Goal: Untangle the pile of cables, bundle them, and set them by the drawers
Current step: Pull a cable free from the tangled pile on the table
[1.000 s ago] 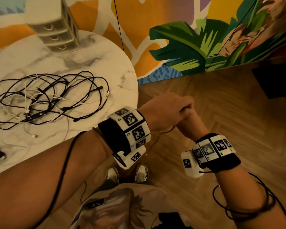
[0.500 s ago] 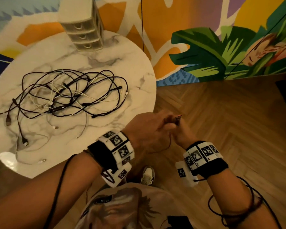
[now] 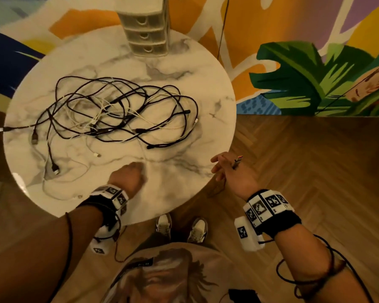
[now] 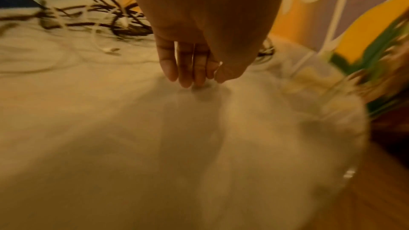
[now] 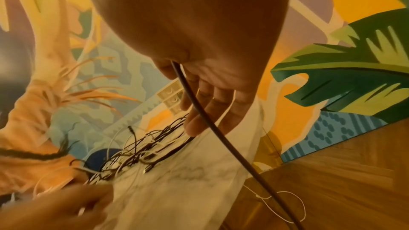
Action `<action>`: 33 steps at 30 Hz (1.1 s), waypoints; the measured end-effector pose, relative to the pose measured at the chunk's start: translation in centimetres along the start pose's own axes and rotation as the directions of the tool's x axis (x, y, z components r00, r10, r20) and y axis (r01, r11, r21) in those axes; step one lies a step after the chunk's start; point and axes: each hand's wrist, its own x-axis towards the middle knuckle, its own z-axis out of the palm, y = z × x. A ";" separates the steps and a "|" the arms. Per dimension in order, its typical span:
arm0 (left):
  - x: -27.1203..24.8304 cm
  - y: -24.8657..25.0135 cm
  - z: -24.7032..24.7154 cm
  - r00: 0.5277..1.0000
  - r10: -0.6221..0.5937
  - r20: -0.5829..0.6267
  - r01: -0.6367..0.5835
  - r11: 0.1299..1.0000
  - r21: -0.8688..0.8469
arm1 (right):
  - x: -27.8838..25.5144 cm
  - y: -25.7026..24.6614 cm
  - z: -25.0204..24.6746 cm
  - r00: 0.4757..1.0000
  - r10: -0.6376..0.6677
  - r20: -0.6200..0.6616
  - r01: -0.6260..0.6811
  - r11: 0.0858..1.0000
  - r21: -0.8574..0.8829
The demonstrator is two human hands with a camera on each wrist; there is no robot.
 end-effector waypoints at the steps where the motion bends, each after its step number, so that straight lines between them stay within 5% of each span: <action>1: -0.5 0.9 -0.6 0.996 0.078 -0.040 -0.077 0.996 0.035 | 0.1 -0.3 0.7 1.000 -0.013 0.006 0.013 0.999 -0.031; 3: -1.6 2.5 -2.3 0.960 0.230 -0.159 -0.210 0.969 0.132 | 0.5 -0.9 2.4 0.999 -0.048 0.015 0.049 0.996 -0.075; 6: -3.1 3.8 -5.3 0.823 0.412 -0.392 -0.367 0.911 0.186 | 1.2 -2.0 5.5 0.986 -0.137 0.091 0.146 0.985 -0.095; 10: -3.5 3.9 -7.9 0.649 0.502 -0.572 -0.504 0.846 0.171 | 2.3 -5.3 9.6 0.921 -0.330 0.206 0.357 0.927 -0.115; 12: -3.5 3.1 -8.4 0.618 0.452 -0.644 -0.568 0.822 0.032 | 2.9 -6.9 10.8 0.926 -0.344 0.157 0.356 0.933 -0.054; 16: -2.7 1.8 -7.9 0.817 0.092 -0.569 -0.479 0.658 -0.581 | 3.7 -7.7 10.3 0.972 -0.208 0.107 0.209 0.978 -0.003; 19: -1.0 0.8 -6.5 0.894 0.207 -0.398 -0.420 0.697 -0.581 | 3.8 -8.1 9.8 0.982 -0.160 0.098 0.154 0.986 0.063; 21: -0.2 0.1 -5.2 0.915 0.272 -0.298 -0.394 0.764 -0.511 | 3.8 -8.3 9.8 0.984 -0.156 0.086 0.149 0.986 0.081; 24: 0.8 -0.9 -4.1 0.939 0.208 -0.275 -0.322 0.812 -0.486 | 3.1 -9.1 9.6 0.986 -0.161 0.041 0.153 0.975 0.160; 31: 3.4 -5.8 -3.6 0.945 0.098 -0.311 -0.239 0.858 -0.455 | 3.0 -9.8 6.8 0.952 -0.208 -0.222 0.262 0.933 0.247; 33: 3.7 -5.3 -5.6 0.902 -0.018 -0.432 -0.239 0.813 -0.532 | 3.2 -9.5 6.0 0.950 -0.155 -0.271 0.231 0.933 0.276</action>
